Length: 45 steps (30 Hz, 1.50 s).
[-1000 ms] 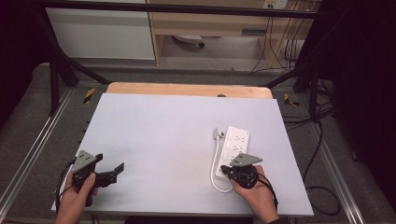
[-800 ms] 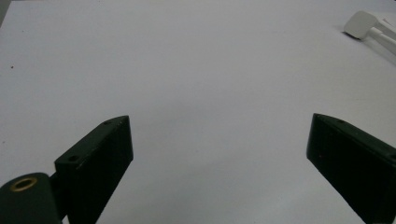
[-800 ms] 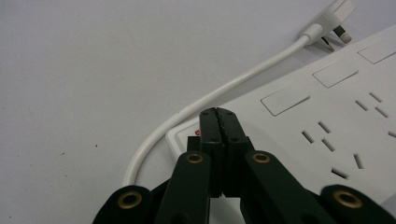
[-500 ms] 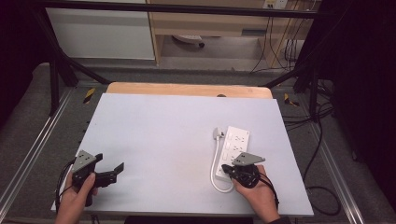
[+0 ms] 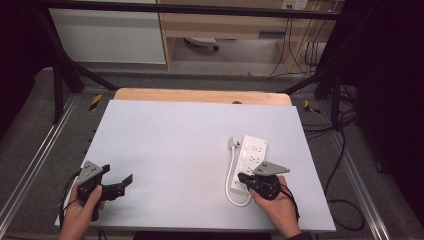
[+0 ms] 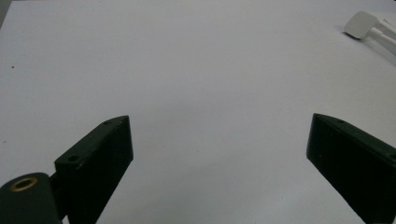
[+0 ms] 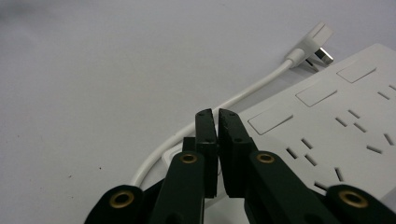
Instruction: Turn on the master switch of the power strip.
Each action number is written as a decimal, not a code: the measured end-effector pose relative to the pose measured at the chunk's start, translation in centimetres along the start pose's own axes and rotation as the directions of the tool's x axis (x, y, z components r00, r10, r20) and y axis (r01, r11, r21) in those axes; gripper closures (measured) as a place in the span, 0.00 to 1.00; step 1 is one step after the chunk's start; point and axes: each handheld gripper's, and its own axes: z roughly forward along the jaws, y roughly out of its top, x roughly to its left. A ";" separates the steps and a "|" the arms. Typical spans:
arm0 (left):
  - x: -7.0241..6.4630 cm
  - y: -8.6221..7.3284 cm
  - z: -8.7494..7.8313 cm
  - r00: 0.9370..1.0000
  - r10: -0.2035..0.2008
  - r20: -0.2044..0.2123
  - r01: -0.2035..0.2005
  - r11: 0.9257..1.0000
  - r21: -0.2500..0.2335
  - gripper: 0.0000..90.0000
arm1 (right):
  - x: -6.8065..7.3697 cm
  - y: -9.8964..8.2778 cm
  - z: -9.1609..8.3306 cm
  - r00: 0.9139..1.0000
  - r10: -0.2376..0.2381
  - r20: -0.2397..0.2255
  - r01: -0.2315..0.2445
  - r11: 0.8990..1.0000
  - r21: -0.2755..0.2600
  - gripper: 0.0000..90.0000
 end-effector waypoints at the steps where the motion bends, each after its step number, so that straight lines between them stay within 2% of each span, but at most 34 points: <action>1: 0.0 0.0 0.0 1.000 0.001 -0.001 -0.001 1.000 0.000 0.08 | 0.0 0.0 0.0 1.000 0.005 -0.002 -0.005 1.000 -0.007 0.93; 4: 0.0 0.0 0.0 1.000 0.001 -0.001 -0.001 1.000 0.001 0.08 | 0.0 0.1 -0.1 1.000 0.023 -0.013 -0.023 1.000 -0.018 0.89; 11: 0.0 0.0 0.0 1.000 0.001 -0.001 -0.001 1.000 0.001 0.08 | 0.0 0.2 -0.1 1.000 0.022 -0.017 -0.022 0.999 -0.024 0.84; 19: 0.0 0.0 0.0 1.000 0.000 0.000 0.000 1.000 -0.001 0.08 | 0.0 0.3 -0.3 1.000 0.027 0.003 -0.027 0.999 -0.038 0.77; 30: 0.0 0.0 0.0 1.000 0.001 -0.002 -0.001 1.000 -0.001 0.08 | -0.4 0.7 -1.0 0.998 0.058 0.022 -0.056 0.995 -0.080 0.63; 40: 0.1 0.0 0.0 1.000 0.002 -0.003 -0.002 1.000 -0.001 0.08 | -1.0 1.1 -1.6 0.994 0.094 0.053 -0.086 0.988 -0.127 0.41; 45: 0.1 0.0 0.0 1.000 0.002 -0.003 -0.002 1.000 -0.001 0.08 | -1.4 1.3 -1.7 0.991 0.108 0.079 -0.096 0.985 -0.143 0.26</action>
